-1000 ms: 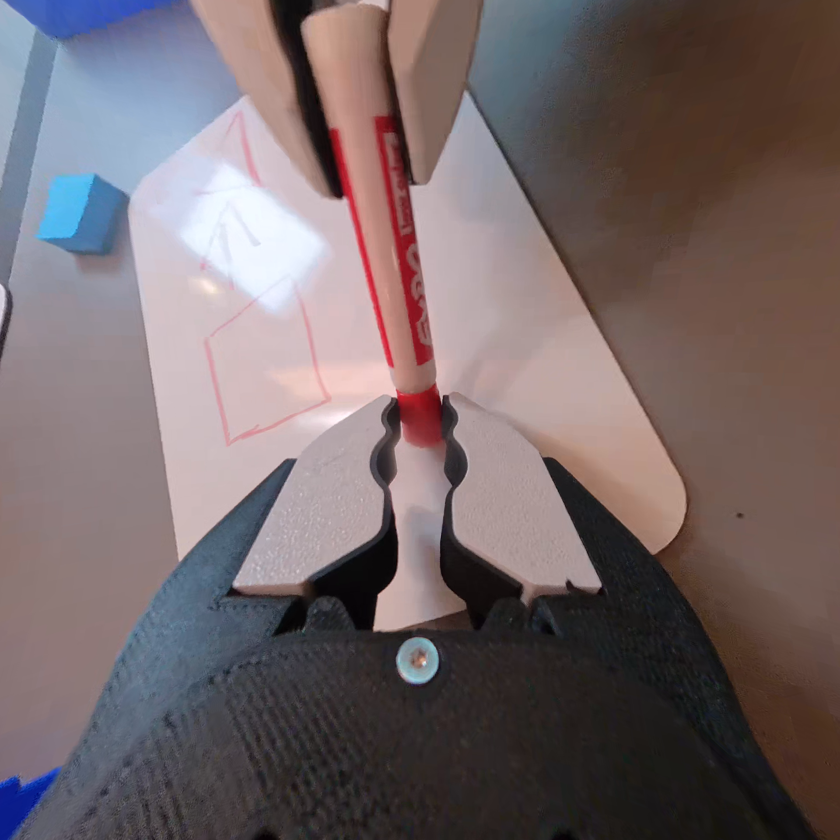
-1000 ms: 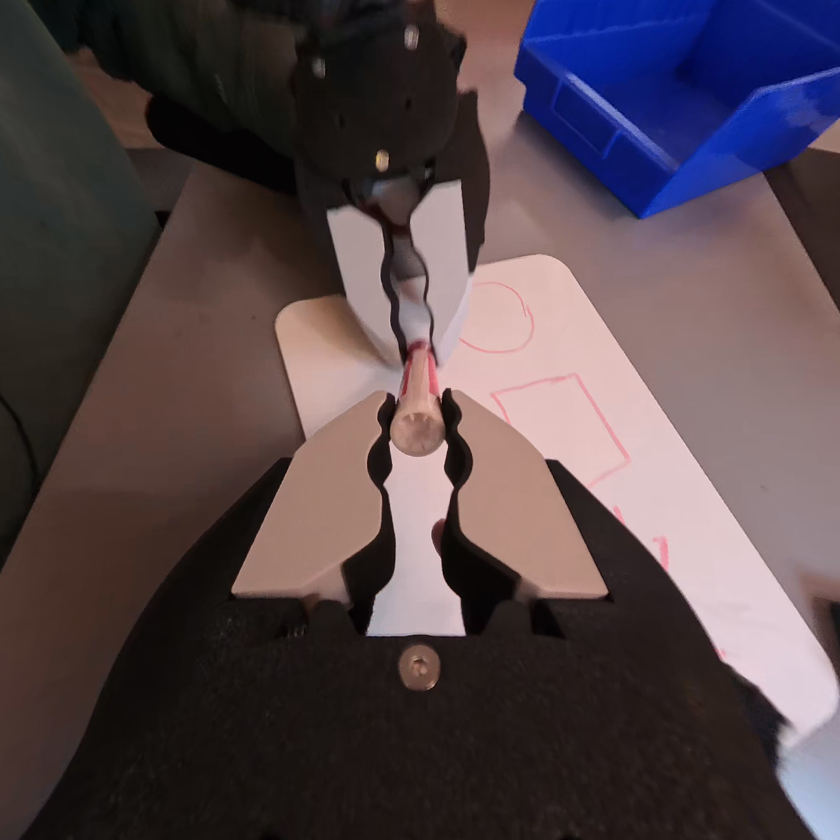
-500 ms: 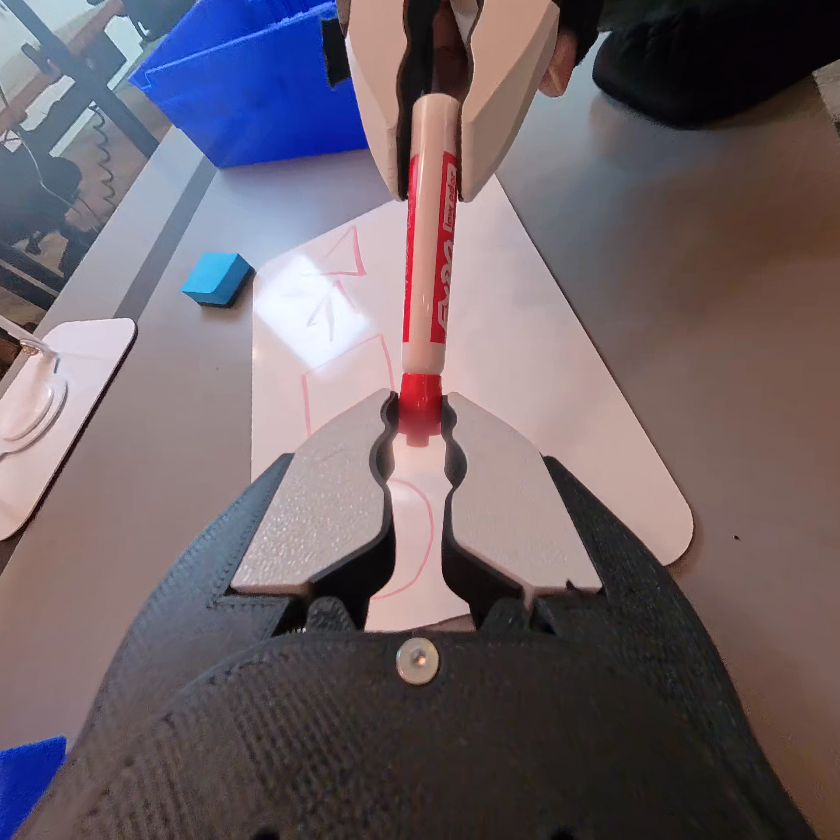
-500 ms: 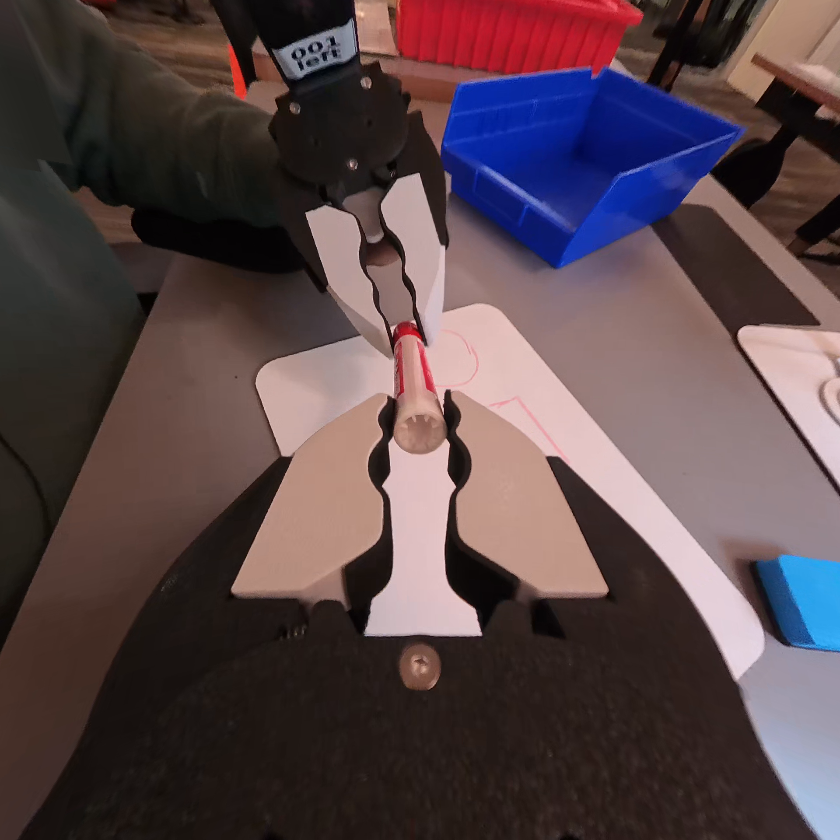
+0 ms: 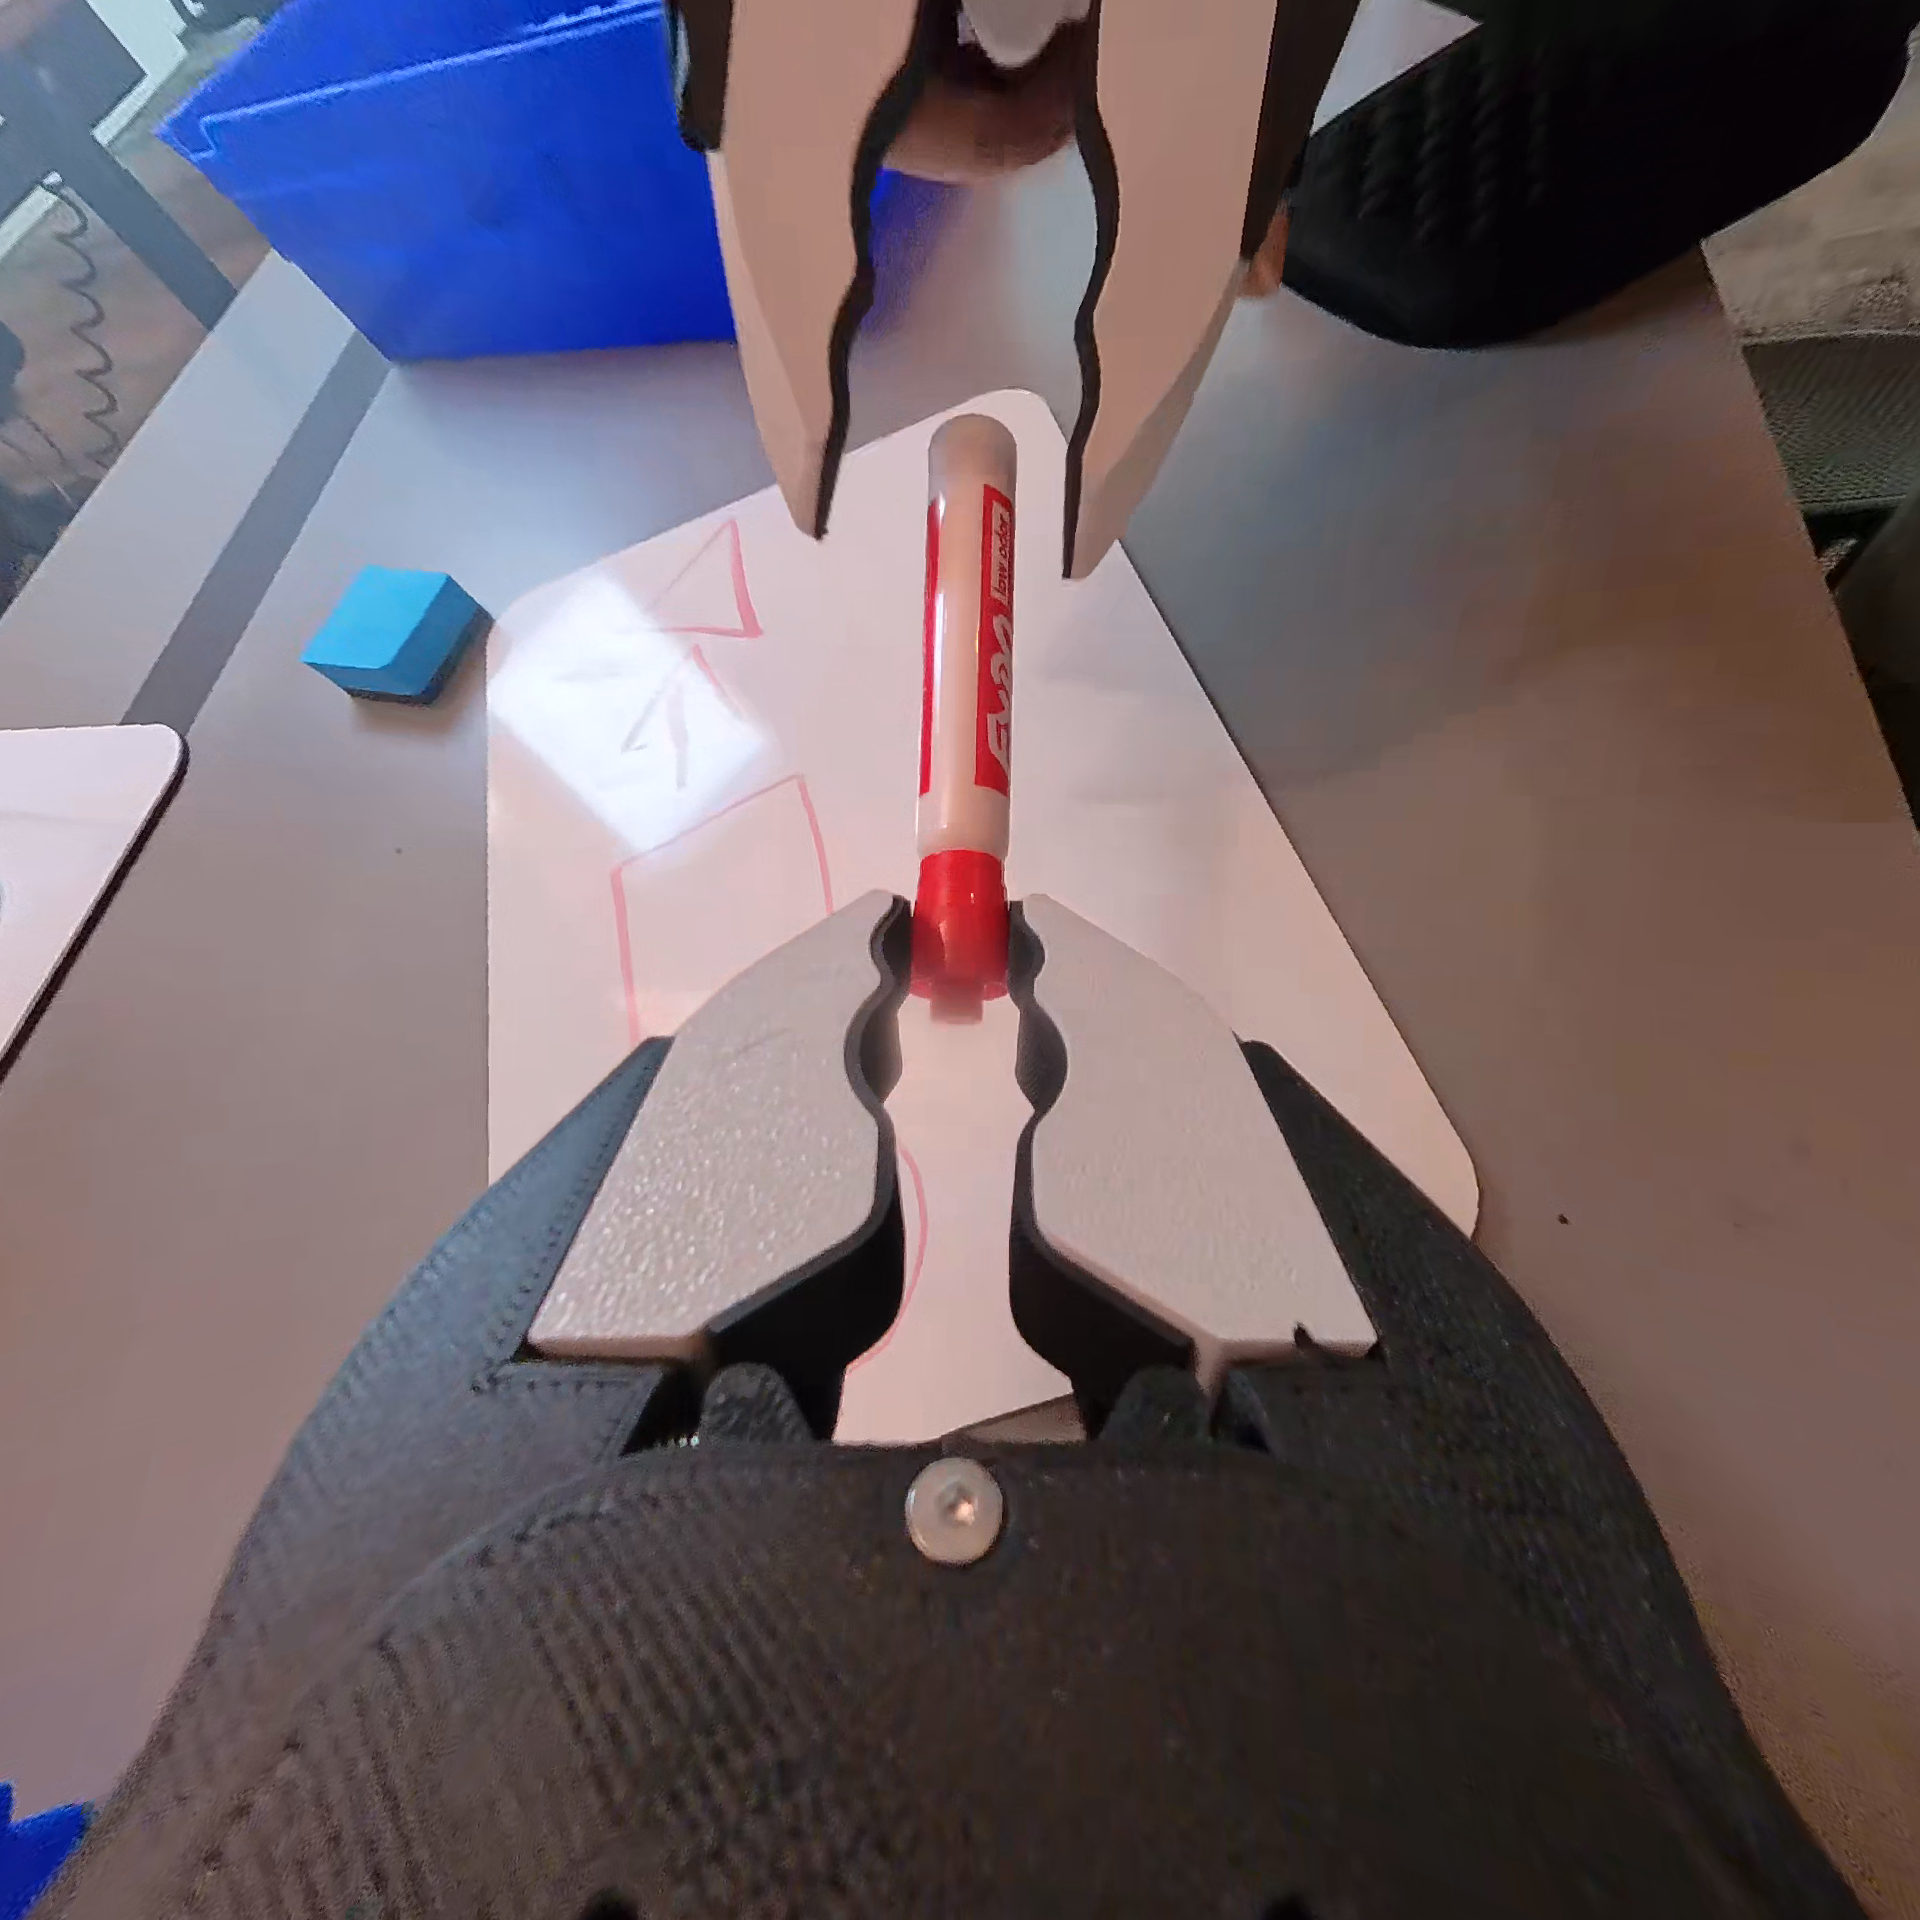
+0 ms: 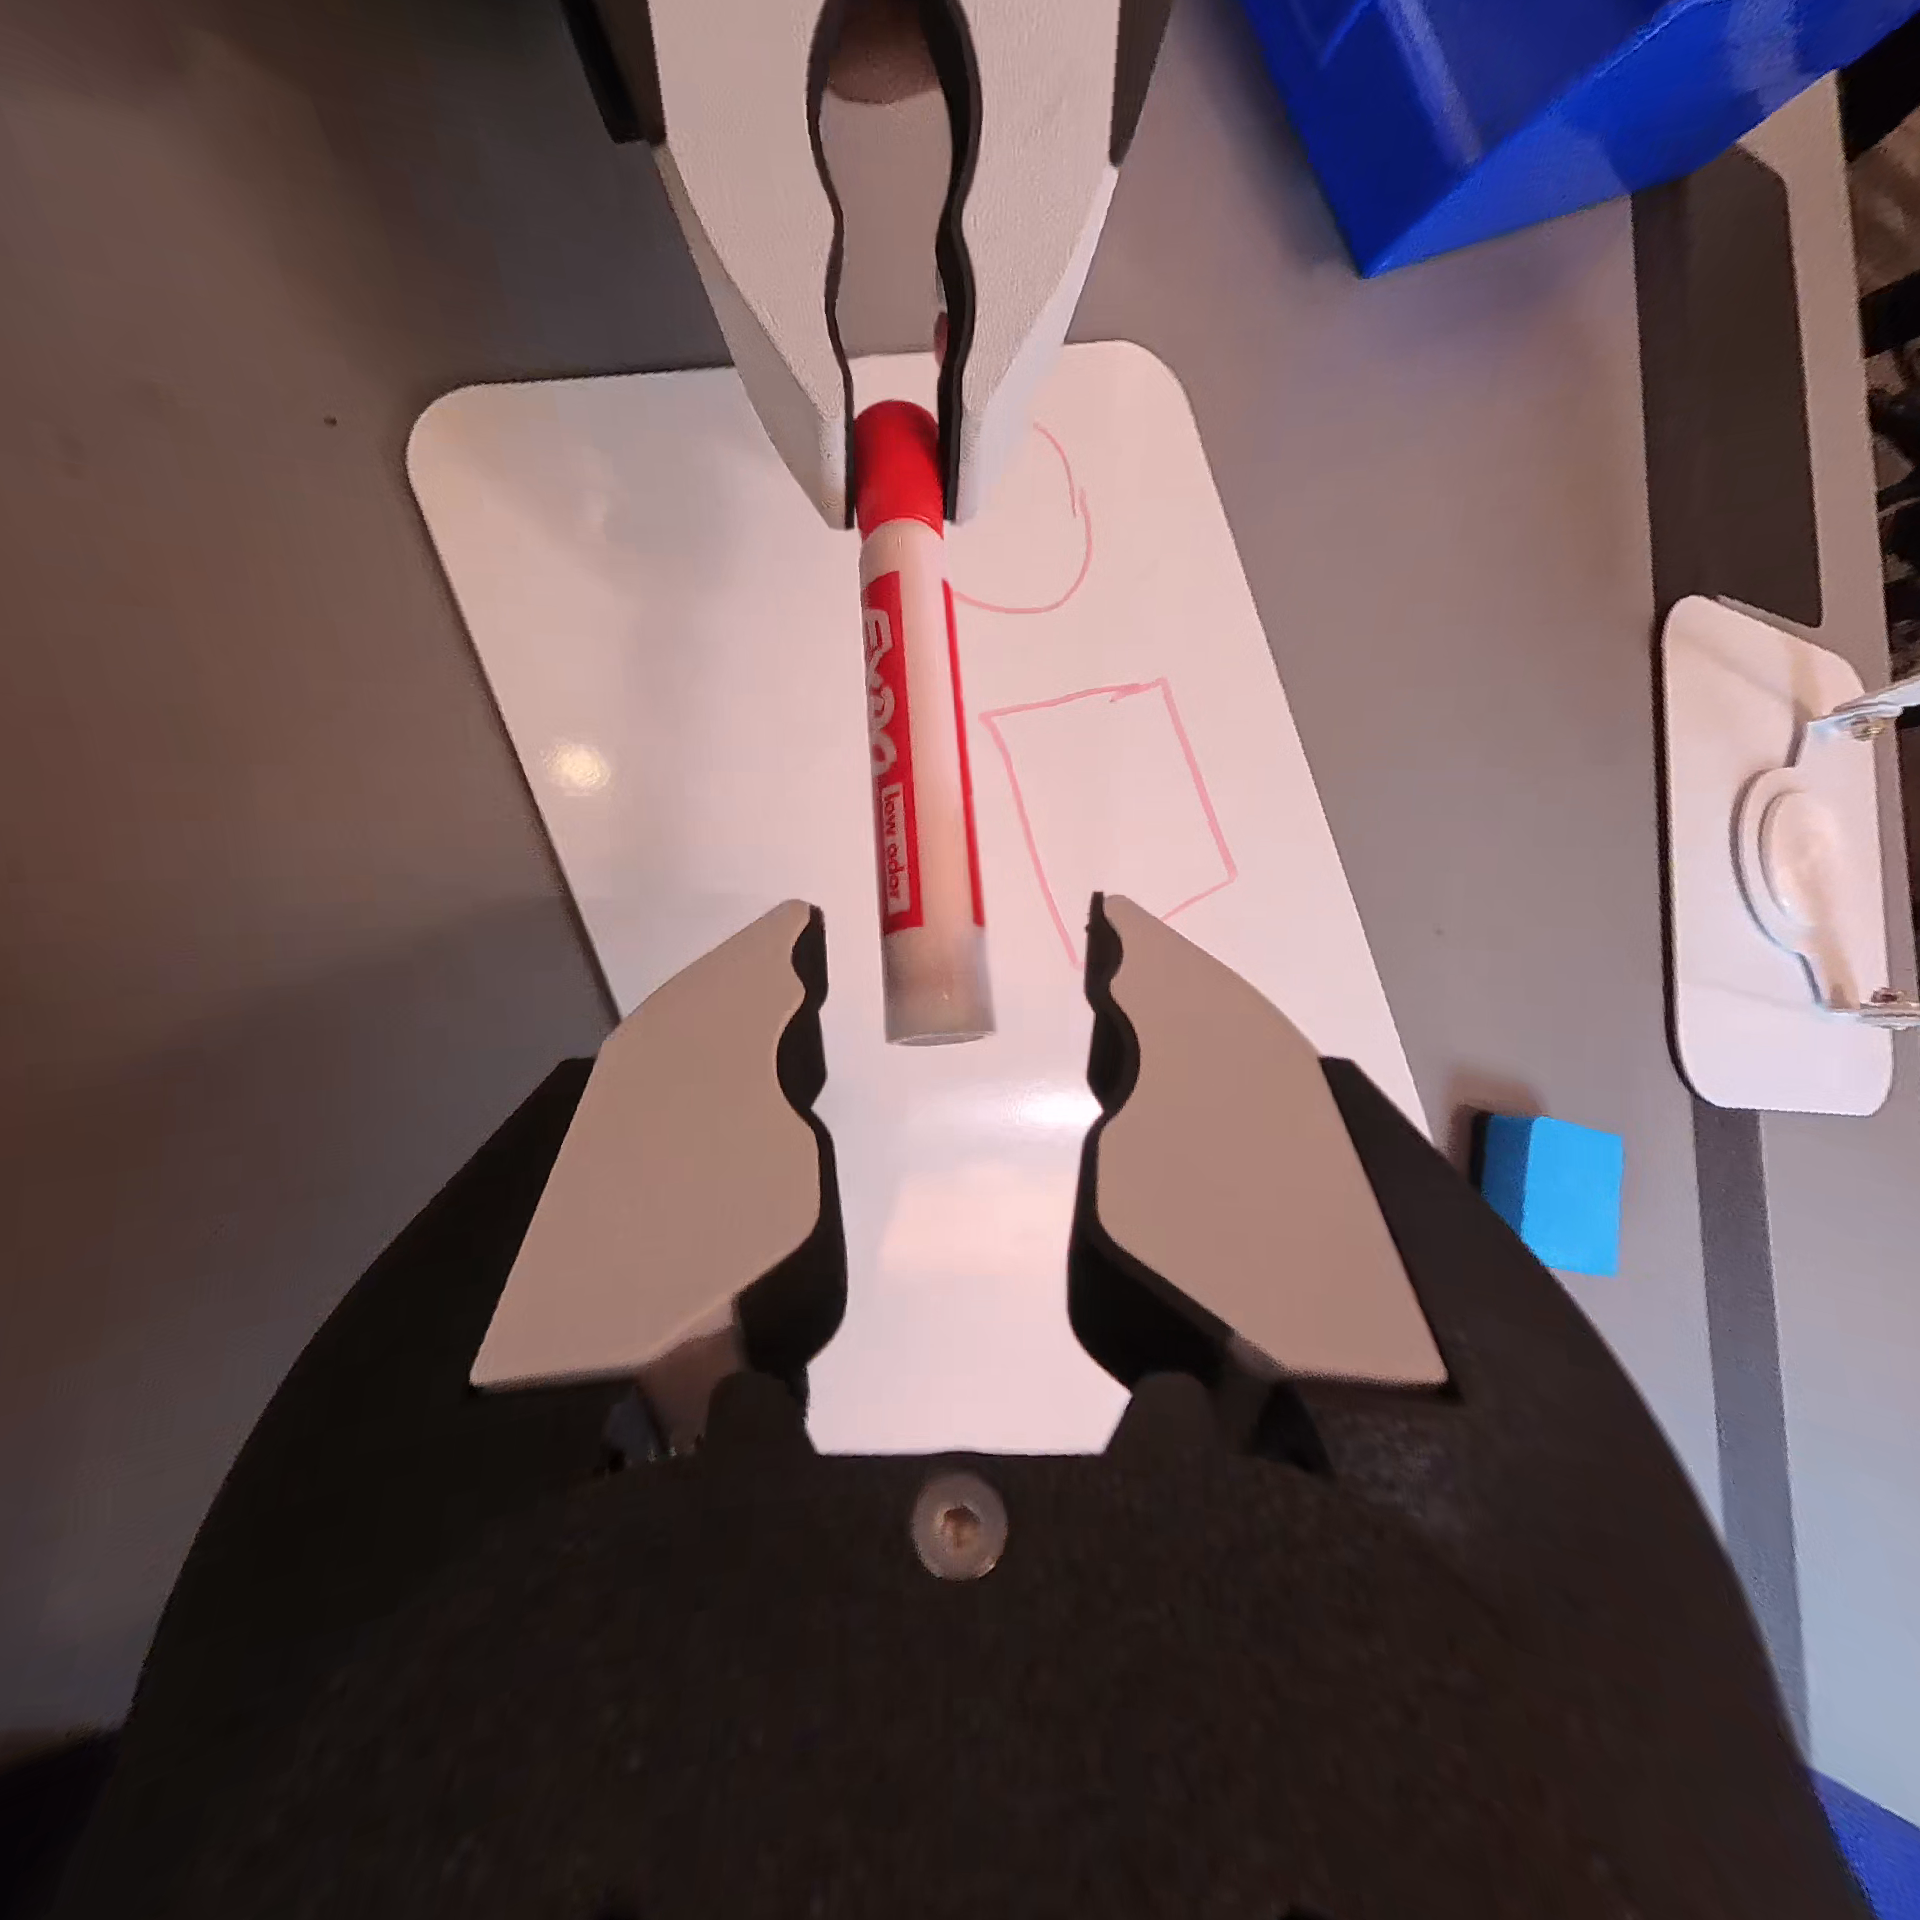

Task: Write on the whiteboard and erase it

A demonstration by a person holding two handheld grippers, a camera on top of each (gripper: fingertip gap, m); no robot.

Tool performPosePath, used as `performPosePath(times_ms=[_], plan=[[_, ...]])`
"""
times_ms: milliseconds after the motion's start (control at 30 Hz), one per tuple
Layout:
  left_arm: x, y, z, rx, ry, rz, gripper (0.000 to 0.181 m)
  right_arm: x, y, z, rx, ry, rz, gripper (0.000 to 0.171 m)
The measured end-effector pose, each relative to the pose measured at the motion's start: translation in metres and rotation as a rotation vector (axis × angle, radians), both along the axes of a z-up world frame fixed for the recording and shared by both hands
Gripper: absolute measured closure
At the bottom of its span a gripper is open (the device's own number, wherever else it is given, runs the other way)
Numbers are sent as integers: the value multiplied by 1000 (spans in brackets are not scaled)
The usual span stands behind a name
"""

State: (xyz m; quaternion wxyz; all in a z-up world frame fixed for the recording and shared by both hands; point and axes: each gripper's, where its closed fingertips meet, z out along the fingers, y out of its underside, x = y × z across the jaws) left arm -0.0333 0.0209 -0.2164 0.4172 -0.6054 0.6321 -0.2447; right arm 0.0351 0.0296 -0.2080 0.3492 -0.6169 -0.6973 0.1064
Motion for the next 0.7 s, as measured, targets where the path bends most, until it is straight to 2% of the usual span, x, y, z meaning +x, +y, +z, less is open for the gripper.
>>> performPosePath(times_ms=[67, 167, 200, 267, 300, 400, 433, 533, 633, 700], plan=[[0, -1, 0, 0, 2, 4, 163, -3, -5, 3, -25, -21, 12, 118], [3, -6, 2, 12, 9, -7, 163, -20, -13, -2, -9, -37, 56, 121], [5, -9, 2, 16, 10, -13, 163, -25, -15, -6, 11, -51, 64, 127], [5, -11, 1, 16, 11, -8, 163, -31, -13, -9, 64, -70, 69, 152], [5, -12, 2, -1, -6, -8, 163, -32, -14, -9, 53, -67, 74, 152], [8, -10, 26, -75, -213, 4, 160, -29, -16, 7, -57, 42, 30, 152], [6, -6, 38, -105, -287, 21, 154, -24, -12, 15, -76, 84, -7, 152], [-6, 10, 61, -144, -446, 92, 153, 11, 20, 46, -71, 231, -199, 152], [-17, 24, 64, -81, -472, 168, 158, 78, 72, 87, -33, 390, -483, 152], [-18, 24, 65, -58, -476, 167, 167, 141, 112, 110, 21, 460, -696, 152]])
